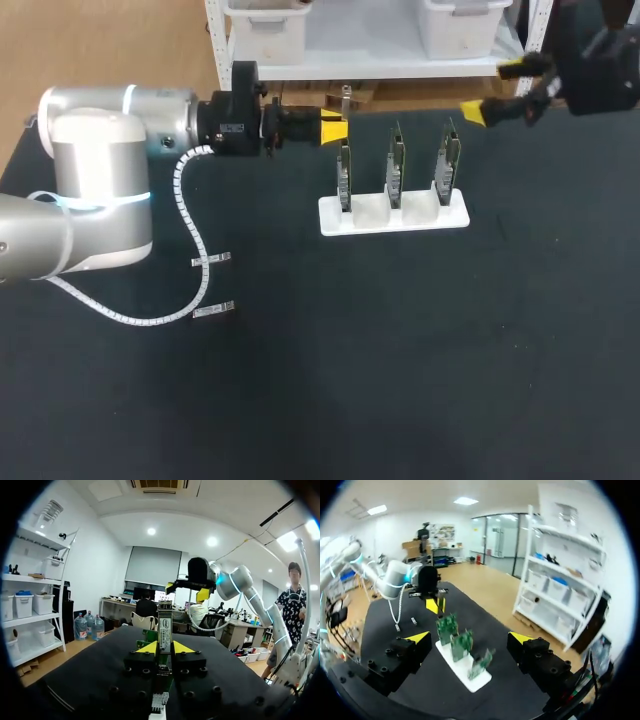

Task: Pick up the optical module with the left hand, and insert it into the network port with the right hand.

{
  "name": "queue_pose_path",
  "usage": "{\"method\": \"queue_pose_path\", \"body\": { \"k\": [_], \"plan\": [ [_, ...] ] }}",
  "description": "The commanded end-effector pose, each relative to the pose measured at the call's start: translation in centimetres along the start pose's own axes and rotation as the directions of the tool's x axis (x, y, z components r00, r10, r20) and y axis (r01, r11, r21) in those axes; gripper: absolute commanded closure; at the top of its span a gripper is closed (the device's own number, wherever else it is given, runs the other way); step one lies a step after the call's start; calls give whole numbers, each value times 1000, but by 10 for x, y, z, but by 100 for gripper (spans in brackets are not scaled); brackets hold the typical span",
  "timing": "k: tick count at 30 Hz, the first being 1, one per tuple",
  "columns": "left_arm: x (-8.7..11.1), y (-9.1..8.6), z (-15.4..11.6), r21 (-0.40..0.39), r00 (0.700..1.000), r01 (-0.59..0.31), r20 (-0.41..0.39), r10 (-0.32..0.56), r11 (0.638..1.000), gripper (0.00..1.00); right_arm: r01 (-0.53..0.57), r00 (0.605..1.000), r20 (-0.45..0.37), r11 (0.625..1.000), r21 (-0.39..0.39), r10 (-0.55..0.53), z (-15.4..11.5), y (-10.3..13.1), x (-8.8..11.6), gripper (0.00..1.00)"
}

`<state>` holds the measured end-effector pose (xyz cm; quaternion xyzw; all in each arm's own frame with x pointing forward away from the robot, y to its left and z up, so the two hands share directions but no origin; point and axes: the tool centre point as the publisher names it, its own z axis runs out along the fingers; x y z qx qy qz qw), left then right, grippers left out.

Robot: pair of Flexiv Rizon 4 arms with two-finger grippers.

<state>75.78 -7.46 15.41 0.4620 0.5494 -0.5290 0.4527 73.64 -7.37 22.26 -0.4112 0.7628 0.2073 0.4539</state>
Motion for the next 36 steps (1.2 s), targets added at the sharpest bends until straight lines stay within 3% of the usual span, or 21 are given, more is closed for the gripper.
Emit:
{"method": "queue_pose_path", "body": {
  "k": [1, 8, 26, 31, 36],
  "plan": [
    [0, 2, 1, 3, 1000, -1, 0, 1, 1000, 100, 172, 985, 68, 935, -311, -159, 29, -1, -12, 0],
    [0, 2, 1, 3, 1000, -1, 0, 1, 1000, 100, 220, 975, 71, 887, -406, -210, 39, 10, -15, 0],
    [0, 2, 1, 3, 1000, -1, 0, 1, 1000, 100, 204, 979, 63, 895, -395, -196, 38, 11, -13, 0],
    [0, 2, 1, 3, 1000, -1, 0, 1, 1000, 100, 275, 960, 74, 855, -439, -271, 55, 11, -28, 0],
    [0, 2, 1, 3, 1000, -1, 0, 1, 1000, 100, 302, 950, 73, 841, -449, -303, 68, 18, -39, 0]
  ]
}}
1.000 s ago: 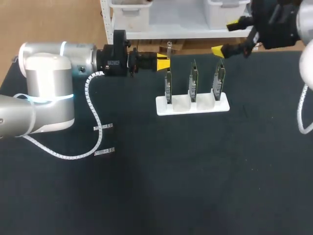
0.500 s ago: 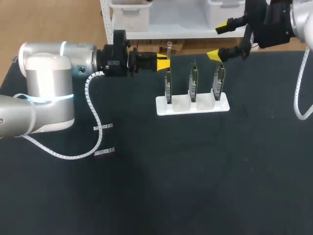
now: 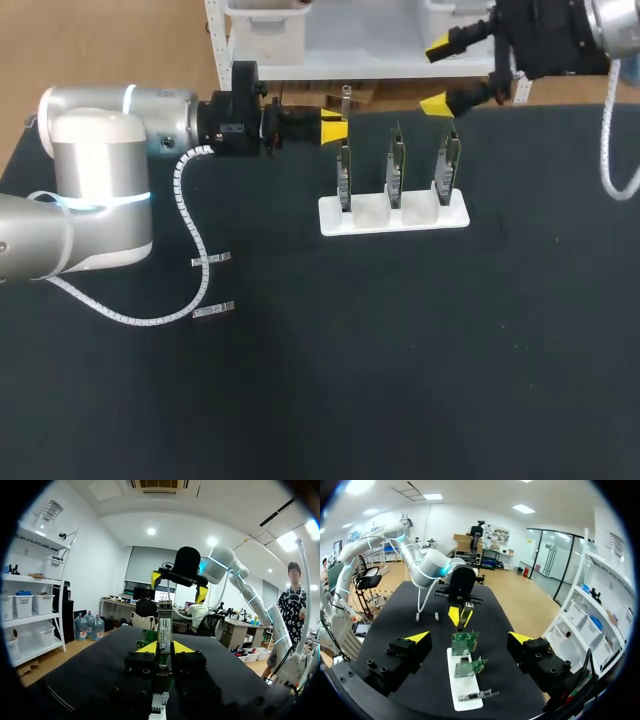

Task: Pick up the optical module with the left hand, and insert it into the network port with the right hand.

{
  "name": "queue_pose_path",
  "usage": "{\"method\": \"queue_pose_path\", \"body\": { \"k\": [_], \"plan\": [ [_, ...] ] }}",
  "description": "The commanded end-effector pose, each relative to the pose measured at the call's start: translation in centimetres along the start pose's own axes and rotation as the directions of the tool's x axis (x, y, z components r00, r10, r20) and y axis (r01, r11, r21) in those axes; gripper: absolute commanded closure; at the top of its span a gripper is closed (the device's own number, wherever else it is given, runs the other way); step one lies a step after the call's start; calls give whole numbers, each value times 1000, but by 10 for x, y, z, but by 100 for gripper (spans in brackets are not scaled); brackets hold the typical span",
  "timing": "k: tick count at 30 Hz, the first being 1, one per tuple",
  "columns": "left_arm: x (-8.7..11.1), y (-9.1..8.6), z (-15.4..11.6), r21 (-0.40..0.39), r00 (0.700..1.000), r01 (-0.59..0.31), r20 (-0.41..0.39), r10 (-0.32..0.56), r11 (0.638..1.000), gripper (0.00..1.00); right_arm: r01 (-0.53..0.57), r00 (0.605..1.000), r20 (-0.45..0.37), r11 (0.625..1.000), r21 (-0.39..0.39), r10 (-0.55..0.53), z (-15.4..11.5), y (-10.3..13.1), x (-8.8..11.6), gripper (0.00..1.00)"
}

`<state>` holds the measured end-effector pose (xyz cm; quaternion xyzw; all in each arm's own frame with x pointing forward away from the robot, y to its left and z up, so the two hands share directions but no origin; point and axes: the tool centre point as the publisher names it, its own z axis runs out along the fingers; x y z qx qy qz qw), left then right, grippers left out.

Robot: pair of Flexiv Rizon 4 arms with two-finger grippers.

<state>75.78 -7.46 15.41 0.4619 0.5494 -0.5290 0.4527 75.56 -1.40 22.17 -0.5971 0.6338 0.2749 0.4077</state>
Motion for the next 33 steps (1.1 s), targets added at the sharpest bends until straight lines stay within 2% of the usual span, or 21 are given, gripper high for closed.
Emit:
{"method": "queue_pose_path", "body": {
  "k": [1, 7, 15, 33],
  "plan": [
    [0, 2, 1, 3, 1000, -1, 0, 1, 1000, 100, 2, 1000, -14, 993, -117, -4, 17, -8, -7, 0],
    [0, 2, 1, 3, 1000, -1, 0, 1, 1000, 100, -36, 998, -54, 993, -110, 31, 24, 7, -5, 0],
    [0, 2, 1, 3, 1000, -1, 0, 1, 1000, 100, -40, 998, -59, 994, -102, 34, 32, 19, -7, 0],
    [0, 2, 1, 3, 1000, -1, 0, 1, 1000, 100, -22, 998, -65, 988, -153, 12, 67, 13, -16, 0]
  ]
}}
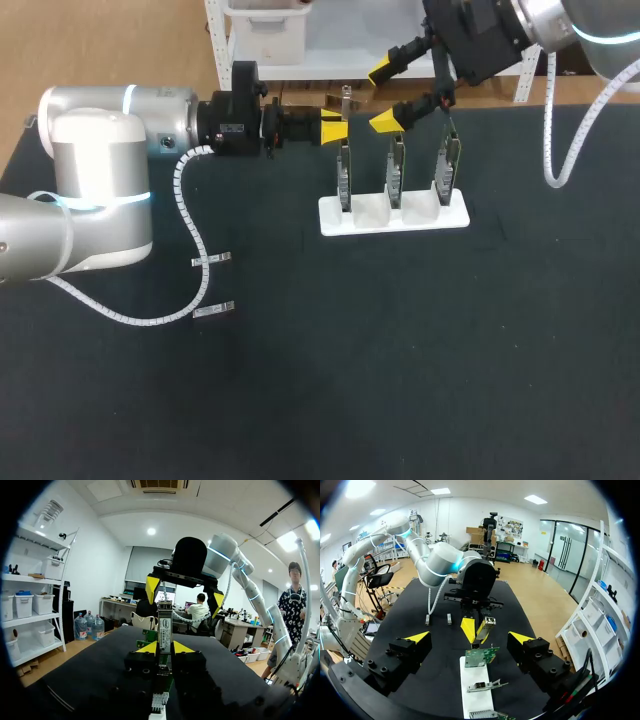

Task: Pick up the optical module with the left hand, and insert it into the network port with the right hand.

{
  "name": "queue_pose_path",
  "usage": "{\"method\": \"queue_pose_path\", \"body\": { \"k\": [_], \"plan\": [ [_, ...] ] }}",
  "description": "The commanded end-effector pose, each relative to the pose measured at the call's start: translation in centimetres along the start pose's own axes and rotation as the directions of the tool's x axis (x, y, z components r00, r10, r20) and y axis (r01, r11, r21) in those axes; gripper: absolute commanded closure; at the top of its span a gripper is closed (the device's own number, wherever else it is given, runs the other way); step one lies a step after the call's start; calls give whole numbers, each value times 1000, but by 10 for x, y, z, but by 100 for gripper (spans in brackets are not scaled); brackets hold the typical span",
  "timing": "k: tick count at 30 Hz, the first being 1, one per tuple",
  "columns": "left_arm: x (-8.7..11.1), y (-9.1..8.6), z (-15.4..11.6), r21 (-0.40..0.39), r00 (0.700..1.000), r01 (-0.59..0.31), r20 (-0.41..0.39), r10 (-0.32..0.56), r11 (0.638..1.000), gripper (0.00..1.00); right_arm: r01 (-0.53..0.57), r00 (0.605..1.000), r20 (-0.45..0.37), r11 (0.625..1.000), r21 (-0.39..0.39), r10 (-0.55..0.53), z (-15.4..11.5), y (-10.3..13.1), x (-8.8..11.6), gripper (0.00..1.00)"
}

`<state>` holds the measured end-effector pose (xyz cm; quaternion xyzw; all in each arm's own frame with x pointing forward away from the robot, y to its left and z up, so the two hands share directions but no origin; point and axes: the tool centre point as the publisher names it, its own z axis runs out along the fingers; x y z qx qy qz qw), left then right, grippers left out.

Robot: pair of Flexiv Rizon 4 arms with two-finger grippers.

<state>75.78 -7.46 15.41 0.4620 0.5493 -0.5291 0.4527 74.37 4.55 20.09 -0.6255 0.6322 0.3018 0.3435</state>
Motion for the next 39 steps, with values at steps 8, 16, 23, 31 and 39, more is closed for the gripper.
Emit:
{"method": "queue_pose_path", "body": {
  "k": [8, 16, 23, 31, 39],
  "plan": [
    [0, 2, 1, 3, 1000, -1, 0, 1, 1000, 100, 18, 1000, 0, 999, -37, -18, 19, -18, -8, 0],
    [0, 2, 1, 3, 1000, -1, 0, 1, 1000, 100, 26, 1000, 8, 998, -50, -25, 25, -20, -13, 0],
    [0, 2, 1, 3, 1000, -1, 0, 1, 1000, 100, 25, 1000, 10, 998, -63, -25, 30, -17, -14, 0],
    [0, 2, 1, 3, 1000, -1, 0, 1, 1000, 100, 31, 1000, 4, 997, -76, -31, 31, -17, -15, 0],
    [0, 2, 1, 3, 1000, -1, 0, 1, 1000, 100, 29, 1000, 3, 997, -78, -29, 32, -17, -14, 0]
  ]
}}
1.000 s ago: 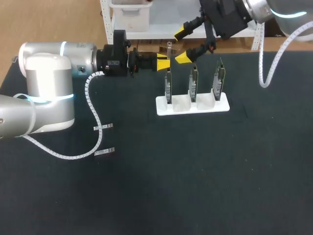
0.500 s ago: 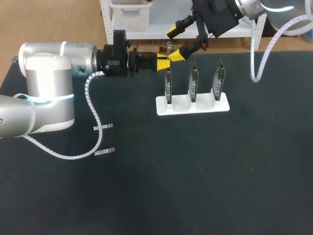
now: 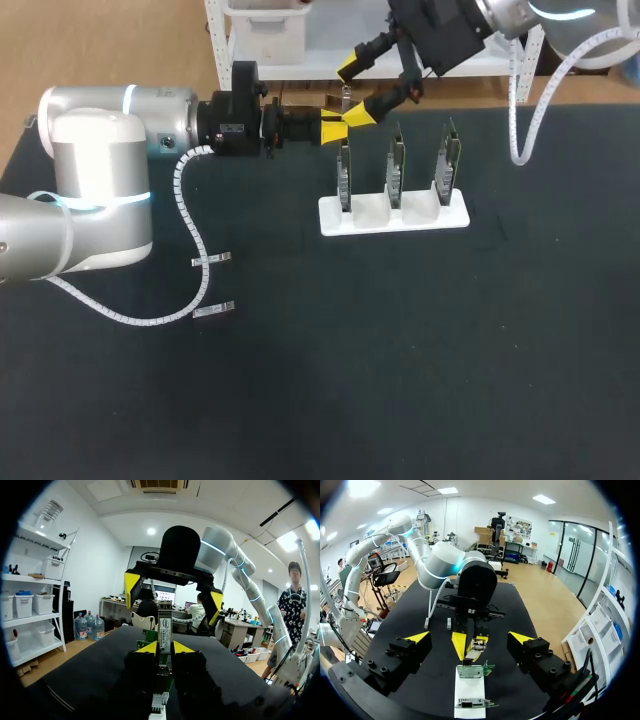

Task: Pick up the optical module with the left hand, and insert it into the network port with the right hand.

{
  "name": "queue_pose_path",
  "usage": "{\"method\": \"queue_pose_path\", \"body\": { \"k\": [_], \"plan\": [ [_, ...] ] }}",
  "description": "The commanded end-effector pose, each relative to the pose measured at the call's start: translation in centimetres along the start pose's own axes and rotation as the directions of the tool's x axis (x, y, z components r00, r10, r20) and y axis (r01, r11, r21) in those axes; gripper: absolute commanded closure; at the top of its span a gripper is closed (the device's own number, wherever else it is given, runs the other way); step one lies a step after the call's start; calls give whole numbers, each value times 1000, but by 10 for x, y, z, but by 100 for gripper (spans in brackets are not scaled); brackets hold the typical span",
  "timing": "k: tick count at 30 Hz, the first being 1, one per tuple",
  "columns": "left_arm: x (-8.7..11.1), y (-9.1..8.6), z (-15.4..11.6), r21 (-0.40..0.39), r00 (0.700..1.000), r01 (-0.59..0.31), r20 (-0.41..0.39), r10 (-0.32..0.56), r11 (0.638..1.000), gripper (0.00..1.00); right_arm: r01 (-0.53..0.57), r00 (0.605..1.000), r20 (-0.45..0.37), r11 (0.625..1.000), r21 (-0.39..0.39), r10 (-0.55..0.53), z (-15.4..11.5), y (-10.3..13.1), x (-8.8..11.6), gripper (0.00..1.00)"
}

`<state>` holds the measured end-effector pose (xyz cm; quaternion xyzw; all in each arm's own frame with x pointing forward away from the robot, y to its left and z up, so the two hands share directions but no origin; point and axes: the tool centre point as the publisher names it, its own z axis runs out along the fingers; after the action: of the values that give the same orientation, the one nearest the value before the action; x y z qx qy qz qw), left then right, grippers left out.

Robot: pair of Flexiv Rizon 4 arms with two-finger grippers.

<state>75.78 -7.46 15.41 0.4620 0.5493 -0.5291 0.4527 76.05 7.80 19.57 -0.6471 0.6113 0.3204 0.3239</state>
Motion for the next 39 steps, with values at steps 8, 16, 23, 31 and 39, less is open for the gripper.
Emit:
{"method": "queue_pose_path", "body": {
  "k": [8, 16, 23, 31, 39],
  "plan": [
    [0, 2, 1, 3, 1000, -1, 0, 1, 1000, 100, -6, 1000, 0, 1000, -3, 6, 3, -5, 1, 0],
    [0, 2, 1, 3, 1000, -1, 0, 1, 1000, 100, -9, 1000, -3, 1000, -3, 9, 3, -7, 2, 0],
    [0, 2, 1, 3, 1000, -1, 0, 1, 1000, 100, -8, 1000, -6, 1000, -4, 8, 4, -7, 2, 90],
    [0, 2, 1, 3, 1000, -1, 0, 1, 1000, 100, 0, 1000, -5, 1000, -7, 0, 4, -6, 2, 100],
    [0, 2, 1, 3, 1000, -1, 0, 1, 1000, 100, 1, 1000, -3, 1000, -1, -1, 3, -5, 0, 100]
  ]
}}
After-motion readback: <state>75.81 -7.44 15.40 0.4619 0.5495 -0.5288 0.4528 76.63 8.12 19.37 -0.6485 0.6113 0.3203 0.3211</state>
